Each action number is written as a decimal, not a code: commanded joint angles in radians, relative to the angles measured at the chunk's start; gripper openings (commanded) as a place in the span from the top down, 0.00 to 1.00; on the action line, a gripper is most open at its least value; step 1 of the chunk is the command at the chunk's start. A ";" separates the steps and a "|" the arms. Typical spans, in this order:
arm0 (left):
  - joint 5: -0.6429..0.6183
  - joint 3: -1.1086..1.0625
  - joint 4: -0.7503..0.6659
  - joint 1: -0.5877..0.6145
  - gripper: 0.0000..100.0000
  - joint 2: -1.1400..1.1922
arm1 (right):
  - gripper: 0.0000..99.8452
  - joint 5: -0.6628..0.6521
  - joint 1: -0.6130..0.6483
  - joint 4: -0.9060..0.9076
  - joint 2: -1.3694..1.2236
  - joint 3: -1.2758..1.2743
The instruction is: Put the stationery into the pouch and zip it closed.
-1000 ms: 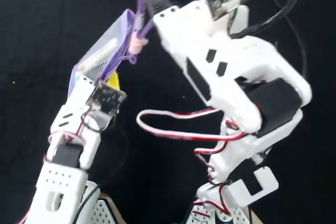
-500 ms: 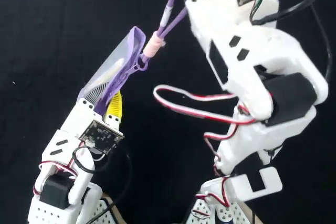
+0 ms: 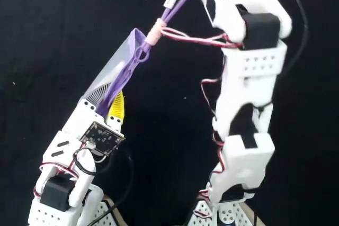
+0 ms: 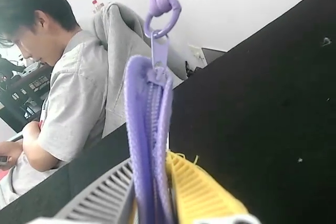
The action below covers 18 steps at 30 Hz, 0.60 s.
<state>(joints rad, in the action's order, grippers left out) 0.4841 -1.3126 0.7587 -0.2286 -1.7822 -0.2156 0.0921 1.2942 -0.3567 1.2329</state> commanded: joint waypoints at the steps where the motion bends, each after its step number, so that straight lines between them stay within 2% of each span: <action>1: -0.014 0.019 -0.009 -0.038 0.97 -0.011 | 0.99 -0.008 -0.068 -0.081 -0.041 0.012; 5: -0.014 0.019 -0.005 -0.084 0.97 -0.012 | 0.99 -0.008 -0.092 -0.123 -0.114 0.013; 18: -0.020 0.027 -0.005 -0.081 0.97 -0.046 | 0.99 0.002 -0.140 -0.175 -0.285 0.008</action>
<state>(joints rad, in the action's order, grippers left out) 0.4703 -1.3126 0.7572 -0.3053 -1.8052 -0.2156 0.0368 1.1653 -0.6283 1.2329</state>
